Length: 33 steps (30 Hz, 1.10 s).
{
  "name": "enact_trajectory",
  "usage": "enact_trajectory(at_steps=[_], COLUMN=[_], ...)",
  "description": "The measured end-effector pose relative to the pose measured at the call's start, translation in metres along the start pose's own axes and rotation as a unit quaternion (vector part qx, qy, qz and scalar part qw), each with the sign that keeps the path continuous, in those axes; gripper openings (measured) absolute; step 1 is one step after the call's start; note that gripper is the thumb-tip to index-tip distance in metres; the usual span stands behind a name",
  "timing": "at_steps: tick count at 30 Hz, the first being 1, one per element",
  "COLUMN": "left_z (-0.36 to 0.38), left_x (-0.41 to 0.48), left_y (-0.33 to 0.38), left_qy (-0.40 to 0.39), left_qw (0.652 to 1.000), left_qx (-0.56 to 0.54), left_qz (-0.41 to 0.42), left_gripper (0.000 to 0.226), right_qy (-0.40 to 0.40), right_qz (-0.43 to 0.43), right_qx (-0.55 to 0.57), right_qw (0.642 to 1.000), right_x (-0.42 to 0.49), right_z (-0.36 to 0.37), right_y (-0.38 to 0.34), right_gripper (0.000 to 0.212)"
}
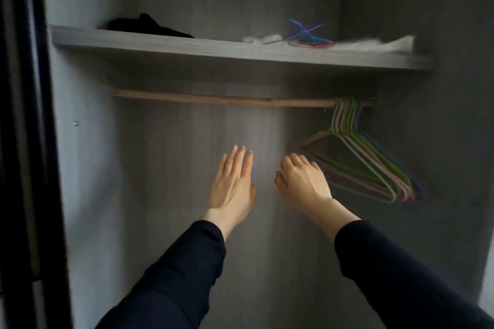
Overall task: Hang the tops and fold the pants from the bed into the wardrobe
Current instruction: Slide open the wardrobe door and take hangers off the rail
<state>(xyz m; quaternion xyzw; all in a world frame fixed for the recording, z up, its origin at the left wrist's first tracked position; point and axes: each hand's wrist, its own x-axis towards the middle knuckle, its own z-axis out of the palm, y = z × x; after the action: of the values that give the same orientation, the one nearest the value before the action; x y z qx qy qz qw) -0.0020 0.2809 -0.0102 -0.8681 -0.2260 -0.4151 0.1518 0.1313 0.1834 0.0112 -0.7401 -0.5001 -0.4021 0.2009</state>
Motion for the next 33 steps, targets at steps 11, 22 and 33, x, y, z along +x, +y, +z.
enact_trajectory(at_steps=[11, 22, 33], left_z=[0.046, 0.104, 0.124], left_x=[0.171, 0.233, 0.236], left_y=[0.071, 0.034, 0.024], left_qy=[0.036, 0.052, 0.085], left_qw=[0.999, 0.998, 0.993], left_qx=[-0.011, -0.037, -0.075], left_qz=[-0.039, 0.014, 0.021], left_gripper=[0.068, 0.067, 0.077], right_qy=[-0.082, -0.135, -0.148], right_qz=[0.038, -0.009, 0.001], right_qx=[-0.128, -0.246, -0.304], right_qw=[0.988, 0.960, 0.941], right_x=[0.066, 0.103, 0.119], right_z=[0.003, 0.036, 0.035], right_y=[0.153, 0.188, 0.173], right_gripper=[0.028, 0.035, 0.030])
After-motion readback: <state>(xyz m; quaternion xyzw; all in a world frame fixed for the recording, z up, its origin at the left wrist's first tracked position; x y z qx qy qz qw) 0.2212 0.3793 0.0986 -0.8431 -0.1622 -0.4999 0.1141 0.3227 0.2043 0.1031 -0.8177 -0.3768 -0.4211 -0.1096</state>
